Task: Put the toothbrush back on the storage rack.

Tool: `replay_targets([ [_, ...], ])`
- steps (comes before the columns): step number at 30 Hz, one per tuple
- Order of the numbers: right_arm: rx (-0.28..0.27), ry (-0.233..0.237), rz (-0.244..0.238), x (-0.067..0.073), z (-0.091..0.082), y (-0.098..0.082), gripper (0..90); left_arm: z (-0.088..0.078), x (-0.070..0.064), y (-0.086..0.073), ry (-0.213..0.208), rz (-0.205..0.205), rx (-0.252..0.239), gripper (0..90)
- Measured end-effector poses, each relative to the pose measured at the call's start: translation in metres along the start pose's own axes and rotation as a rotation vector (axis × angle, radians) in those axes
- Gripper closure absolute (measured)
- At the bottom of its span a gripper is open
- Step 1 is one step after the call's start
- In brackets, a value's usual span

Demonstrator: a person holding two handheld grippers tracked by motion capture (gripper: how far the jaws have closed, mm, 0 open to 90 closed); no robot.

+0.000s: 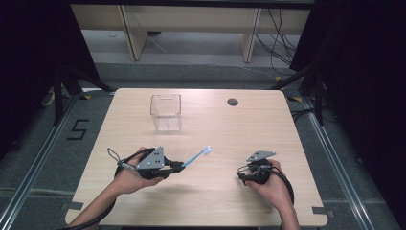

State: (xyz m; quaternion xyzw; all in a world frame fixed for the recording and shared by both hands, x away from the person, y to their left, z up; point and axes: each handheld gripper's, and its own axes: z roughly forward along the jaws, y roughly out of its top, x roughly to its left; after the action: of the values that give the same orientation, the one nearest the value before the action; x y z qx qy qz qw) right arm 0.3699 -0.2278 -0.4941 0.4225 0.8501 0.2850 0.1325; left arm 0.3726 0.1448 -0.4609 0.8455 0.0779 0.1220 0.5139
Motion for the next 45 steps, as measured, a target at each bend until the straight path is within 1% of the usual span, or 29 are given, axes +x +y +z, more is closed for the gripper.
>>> replay_targets([
  [1, 0.0, 0.0, 0.001, 0.0, 0.0, 0.0, 45.1, 0.0, 0.0, -0.001, 0.0, -0.006, -0.011, 83.3],
  [2, 0.0, 0.0, 0.0, 0.0, 0.0, 0.0, 45.1, -0.001, 0.001, -0.002, -0.003, -0.002, -0.026, 83.3],
  [3, 0.0, 0.0, 0.001, 0.0, 0.0, 0.0, 45.1, -0.003, 0.0, -0.002, -0.002, -0.002, -0.022, 83.3],
  [5, 0.0, 0.001, -0.001, 0.0, 0.0, 0.0, 45.1, -0.003, 0.0, -0.004, -0.002, -0.009, -0.057, 83.3],
  [6, -0.001, 0.001, -0.001, 0.0, 0.0, 0.0, 45.1, -0.004, -0.001, -0.005, 0.008, -0.012, -0.06, 83.3],
  [7, 0.0, 0.001, 0.005, 0.0, -0.001, 0.0, 45.1, -0.004, -0.001, -0.006, 0.011, -0.014, -0.081, 83.3],
  [8, 0.001, 0.001, 0.008, 0.001, -0.001, 0.0, 45.1, -0.006, -0.001, -0.006, 0.022, -0.017, -0.087, 83.3],
  [10, 0.0, 0.001, 0.001, 0.0, 0.0, 0.0, 45.1, -0.007, -0.001, -0.006, 0.038, -0.024, -0.11, 83.3],
  [11, 0.0, 0.001, 0.0, 0.0, 0.0, 0.0, 45.1, -0.008, 0.0, -0.007, 0.048, -0.035, -0.13, 83.3],
  [13, 0.0, 0.0, -0.002, 0.001, 0.0, 0.0, 45.1, -0.01, 0.0, -0.007, 0.065, -0.042, -0.141, 83.3],
  [14, 0.0, 0.0, -0.002, 0.001, 0.0, 0.0, 45.1, -0.011, 0.001, -0.008, 0.074, -0.056, -0.161, 83.3],
  [15, 0.005, 0.004, 0.008, 0.001, 0.0, 0.001, 45.1, -0.012, 0.001, -0.009, 0.083, -0.064, -0.17, 83.3],
  [16, -0.01, 0.003, 0.012, 0.002, 0.001, 0.0, 45.1, -0.013, 0.002, -0.009, 0.095, -0.073, -0.185, 83.3],
  [19, -0.011, 0.002, 0.011, 0.002, 0.002, 0.0, 45.0, -0.016, 0.003, -0.011, 0.123, -0.107, -0.214, 83.3],
  [20, -0.013, 0.001, 0.01, 0.002, 0.002, 0.0, 45.1, -0.016, 0.003, -0.012, 0.126, -0.116, -0.233, 83.3],
  [21, 0.002, 0.002, 0.003, 0.002, 0.001, 0.001, 45.1, -0.018, 0.003, -0.012, 0.142, -0.12, -0.233, 83.3],
  [23, -0.003, 0.002, -0.001, 0.002, 0.002, 0.001, 45.1, -0.019, 0.004, -0.013, 0.158, -0.131, -0.256, 83.3],
  [24, 0.0, 0.002, 0.006, 0.003, 0.001, 0.001, 45.1, -0.02, 0.004, -0.013, 0.169, -0.133, -0.259, 83.3],
  [29, -0.012, -0.004, 0.011, 0.003, 0.001, 0.001, 45.1, -0.025, 0.006, -0.012, 0.207, -0.151, -0.288, 83.3],
  [30, -0.012, -0.004, 0.011, 0.003, 0.001, 0.001, 45.1, -0.026, 0.006, -0.011, 0.207, -0.154, -0.292, 83.3],
  [31, -0.03, -0.004, 0.017, 0.003, 0.003, 0.001, 45.1, -0.027, 0.006, -0.011, 0.215, -0.159, -0.299, 83.4],
  [32, -0.049, -0.018, -0.016, 0.001, 0.003, 0.001, 45.1, -0.028, 0.007, -0.011, 0.219, -0.165, -0.306, 83.4],
  [33, -0.054, -0.023, -0.021, 0.001, 0.004, 0.001, 45.2, -0.028, 0.007, -0.011, 0.22, -0.165, -0.308, 83.4],
  [34, -0.047, -0.021, -0.024, 0.001, 0.003, 0.001, 45.1, -0.028, 0.007, -0.011, 0.226, -0.164, -0.313, 83.4],
  [35, -0.037, -0.016, -0.028, 0.0, 0.002, 0.002, 45.1, -0.029, 0.008, -0.011, 0.23, -0.174, -0.322, 83.4],
  [38, -0.039, -0.014, -0.02, 0.0, 0.001, 0.002, 45.1, -0.03, 0.009, -0.01, 0.246, -0.188, -0.346, 83.4],
  [40, -0.043, -0.014, -0.028, 0.0, 0.001, 0.002, 45.1, -0.03, 0.011, -0.011, 0.257, -0.198, -0.358, 83.4],
  [43, -0.044, -0.016, -0.026, 0.0, 0.002, 0.003, 45.1, -0.032, 0.013, -0.011, 0.27, -0.218, -0.374, 83.3],
  [45, -0.042, -0.017, -0.009, 0.001, 0.001, 0.002, 45.1, -0.034, 0.015, -0.012, 0.279, -0.237, -0.389, 83.4],
])
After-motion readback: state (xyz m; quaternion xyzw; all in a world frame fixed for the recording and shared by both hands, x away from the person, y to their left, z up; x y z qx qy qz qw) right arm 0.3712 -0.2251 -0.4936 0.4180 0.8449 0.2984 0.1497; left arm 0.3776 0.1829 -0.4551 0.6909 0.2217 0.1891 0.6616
